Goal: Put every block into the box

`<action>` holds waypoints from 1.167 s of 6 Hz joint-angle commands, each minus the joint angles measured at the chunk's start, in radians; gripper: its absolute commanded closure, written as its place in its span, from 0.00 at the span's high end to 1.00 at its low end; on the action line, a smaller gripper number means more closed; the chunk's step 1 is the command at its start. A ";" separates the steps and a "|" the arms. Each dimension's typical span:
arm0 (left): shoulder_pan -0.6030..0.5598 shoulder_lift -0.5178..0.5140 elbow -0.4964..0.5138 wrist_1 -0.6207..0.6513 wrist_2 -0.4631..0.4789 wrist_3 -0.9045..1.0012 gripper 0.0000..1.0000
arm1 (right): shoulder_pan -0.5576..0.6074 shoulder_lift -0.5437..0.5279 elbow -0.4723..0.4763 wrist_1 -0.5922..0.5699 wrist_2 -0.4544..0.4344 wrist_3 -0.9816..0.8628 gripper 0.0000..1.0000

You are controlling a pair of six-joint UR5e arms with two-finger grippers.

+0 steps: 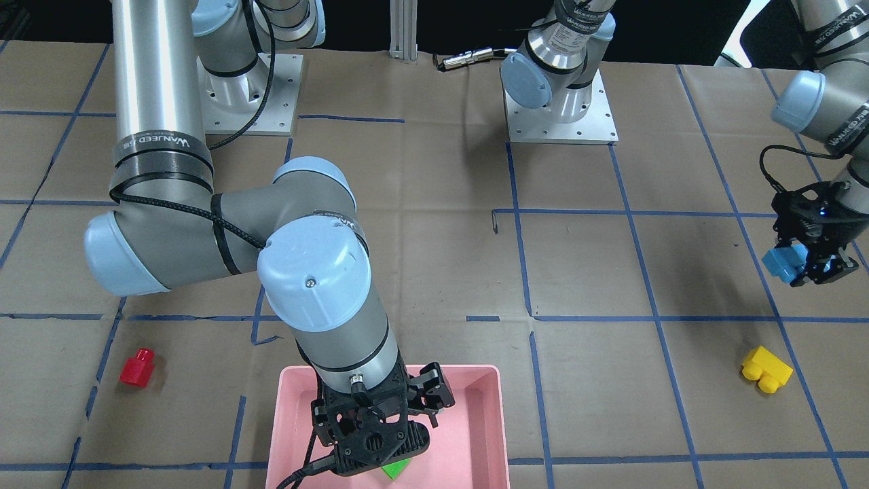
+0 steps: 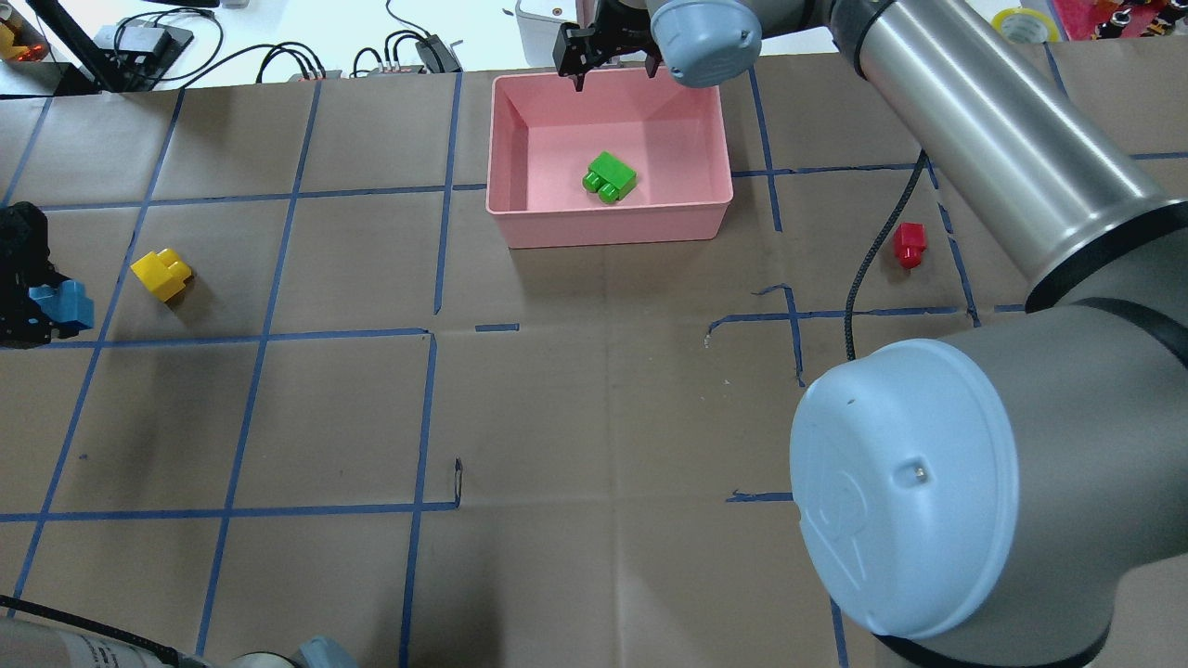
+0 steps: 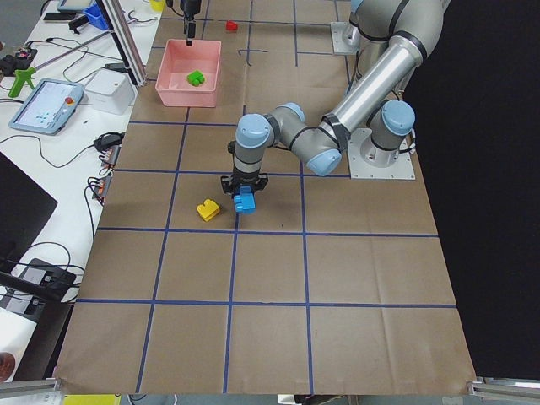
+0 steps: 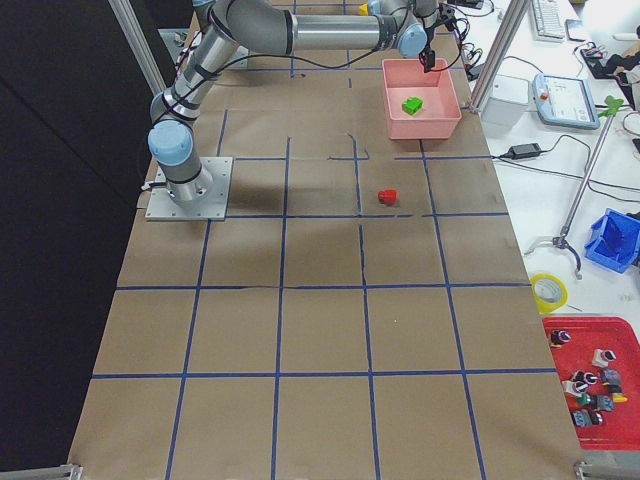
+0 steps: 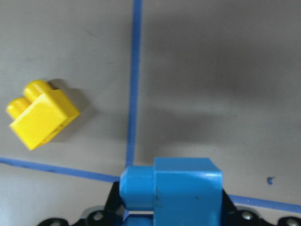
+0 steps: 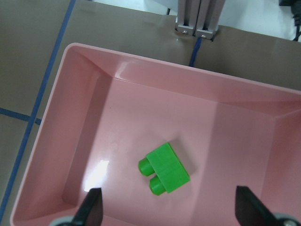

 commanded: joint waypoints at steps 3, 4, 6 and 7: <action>-0.324 -0.153 0.325 -0.163 -0.083 -0.847 0.02 | -0.329 -0.254 0.298 0.150 -0.084 -0.214 0.99; -0.401 -0.194 0.424 -0.212 -0.085 -1.069 0.02 | -0.394 -0.288 0.442 -0.001 -0.078 -0.221 0.99; -0.539 -0.262 0.571 -0.258 -0.123 -1.526 0.02 | -0.412 -0.288 0.666 -0.306 -0.073 -0.222 0.99; -0.613 -0.286 0.641 -0.318 -0.111 -1.712 0.02 | -0.450 -0.274 0.725 -0.388 -0.072 -0.223 0.99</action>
